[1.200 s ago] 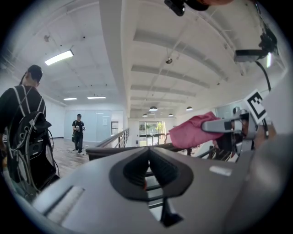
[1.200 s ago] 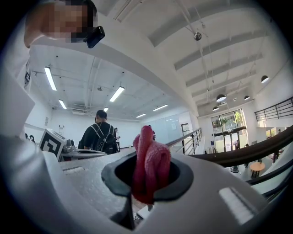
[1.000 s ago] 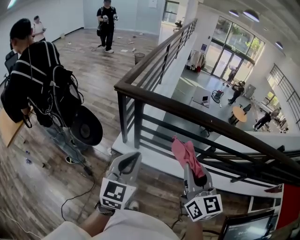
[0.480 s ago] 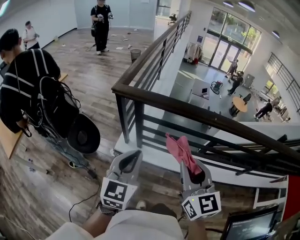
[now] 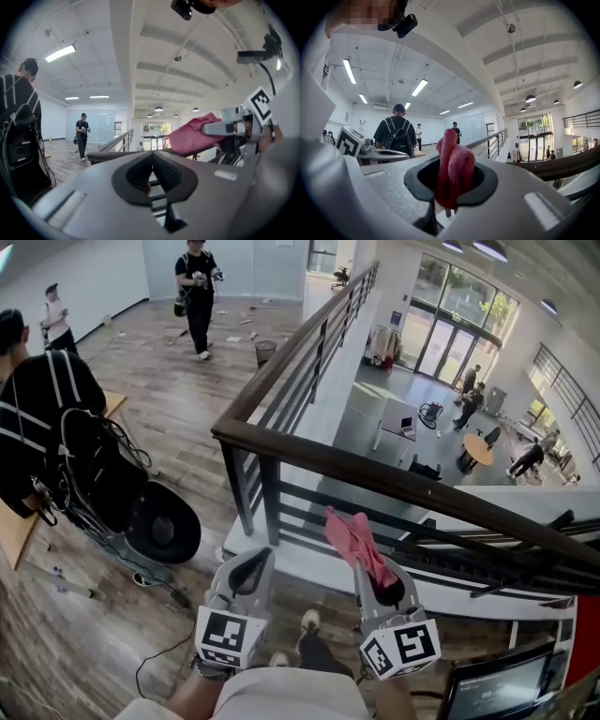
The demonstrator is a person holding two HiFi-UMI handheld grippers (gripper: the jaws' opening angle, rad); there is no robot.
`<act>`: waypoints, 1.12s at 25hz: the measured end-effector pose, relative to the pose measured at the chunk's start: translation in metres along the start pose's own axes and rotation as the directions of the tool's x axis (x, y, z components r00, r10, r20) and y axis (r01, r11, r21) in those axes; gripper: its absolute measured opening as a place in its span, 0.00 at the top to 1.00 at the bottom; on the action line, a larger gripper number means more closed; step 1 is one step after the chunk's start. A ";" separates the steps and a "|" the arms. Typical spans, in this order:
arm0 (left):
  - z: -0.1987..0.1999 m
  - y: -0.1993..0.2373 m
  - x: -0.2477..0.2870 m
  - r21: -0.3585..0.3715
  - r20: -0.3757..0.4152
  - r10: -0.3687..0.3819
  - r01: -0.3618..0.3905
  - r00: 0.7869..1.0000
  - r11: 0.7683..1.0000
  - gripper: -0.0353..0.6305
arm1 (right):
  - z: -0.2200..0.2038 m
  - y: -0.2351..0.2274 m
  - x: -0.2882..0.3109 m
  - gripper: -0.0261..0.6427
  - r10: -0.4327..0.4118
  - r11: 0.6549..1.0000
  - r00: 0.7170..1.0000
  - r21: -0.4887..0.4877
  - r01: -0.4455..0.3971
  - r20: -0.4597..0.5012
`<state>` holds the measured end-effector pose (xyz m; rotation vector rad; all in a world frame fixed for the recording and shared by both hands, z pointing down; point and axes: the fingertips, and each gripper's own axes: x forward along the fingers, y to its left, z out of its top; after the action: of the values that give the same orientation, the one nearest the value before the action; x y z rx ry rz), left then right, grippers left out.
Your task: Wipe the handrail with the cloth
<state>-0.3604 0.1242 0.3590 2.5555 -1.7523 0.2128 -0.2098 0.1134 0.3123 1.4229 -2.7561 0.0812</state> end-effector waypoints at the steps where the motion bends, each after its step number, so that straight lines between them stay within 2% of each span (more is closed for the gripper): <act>1: 0.001 0.002 0.006 0.002 0.003 0.006 -0.006 1.000 1.000 0.94 | 0.000 -0.004 0.006 0.87 0.006 1.000 1.000 -0.004 -0.006 0.000; 14: 0.026 0.024 0.063 -0.010 0.041 0.078 -0.078 0.996 0.997 0.94 | 0.017 -0.056 0.069 0.87 0.064 0.998 0.998 -0.005 -0.064 0.014; 24: 0.031 0.024 0.084 -0.023 0.020 0.118 -0.117 0.993 0.993 0.94 | 0.016 -0.085 0.090 0.87 0.087 0.996 0.996 0.005 -0.087 -0.021; 28: 0.029 0.031 0.095 -0.035 0.016 0.145 -0.144 0.989 0.989 0.94 | 0.010 -0.092 0.110 0.87 0.120 0.993 0.992 -0.014 -0.120 -0.045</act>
<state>-0.3531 0.0221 0.3412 2.4168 -1.9321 0.1631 -0.1983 -0.0303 0.3113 1.2353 -2.7978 0.0922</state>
